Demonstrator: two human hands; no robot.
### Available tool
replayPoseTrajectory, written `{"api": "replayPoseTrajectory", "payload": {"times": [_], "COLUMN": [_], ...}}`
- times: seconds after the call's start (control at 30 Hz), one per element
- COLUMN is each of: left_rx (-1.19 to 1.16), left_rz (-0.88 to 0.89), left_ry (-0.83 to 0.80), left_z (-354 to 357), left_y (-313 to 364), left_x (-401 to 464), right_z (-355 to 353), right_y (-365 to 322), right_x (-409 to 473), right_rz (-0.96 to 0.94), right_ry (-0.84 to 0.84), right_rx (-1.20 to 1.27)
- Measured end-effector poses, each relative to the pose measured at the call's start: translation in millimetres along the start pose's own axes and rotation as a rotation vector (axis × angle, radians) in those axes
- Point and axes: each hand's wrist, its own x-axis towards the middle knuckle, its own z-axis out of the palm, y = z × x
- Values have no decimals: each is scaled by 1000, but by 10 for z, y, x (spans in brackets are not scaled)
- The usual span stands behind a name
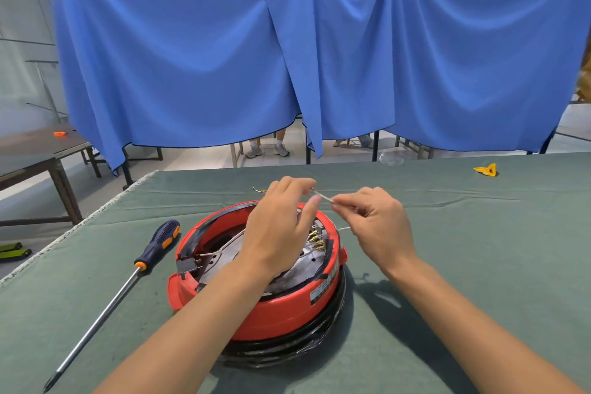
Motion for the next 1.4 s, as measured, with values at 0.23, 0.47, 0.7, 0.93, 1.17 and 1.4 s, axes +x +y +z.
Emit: {"api": "replayPoseTrajectory", "payload": {"times": [0.23,0.47,0.7,0.93,1.17,1.4], "left_rx": [118,111,44,96,-133,-411], "left_rz": [0,0,-72,-125,-151,-173], "left_ry": [-14,-93,-98,-120,-45,-26], "left_z": [-6,7,-26,-1,-17,-43], "left_y": [6,-24,-52,-34,-12,11], "left_x": [3,-8,-29,-50,-5,8], "right_z": [-48,-63,-40,-42,13,46], "right_y": [-114,-56,-23,-105,-185,-235], "right_x": [-69,-114,-96,-67,-97,-158], "right_rz": [-119,-91,334,451,475,433], "right_ry": [-58,31,46,29,-126,-212], "right_rx": [-46,-62,330,647,705,645]}}
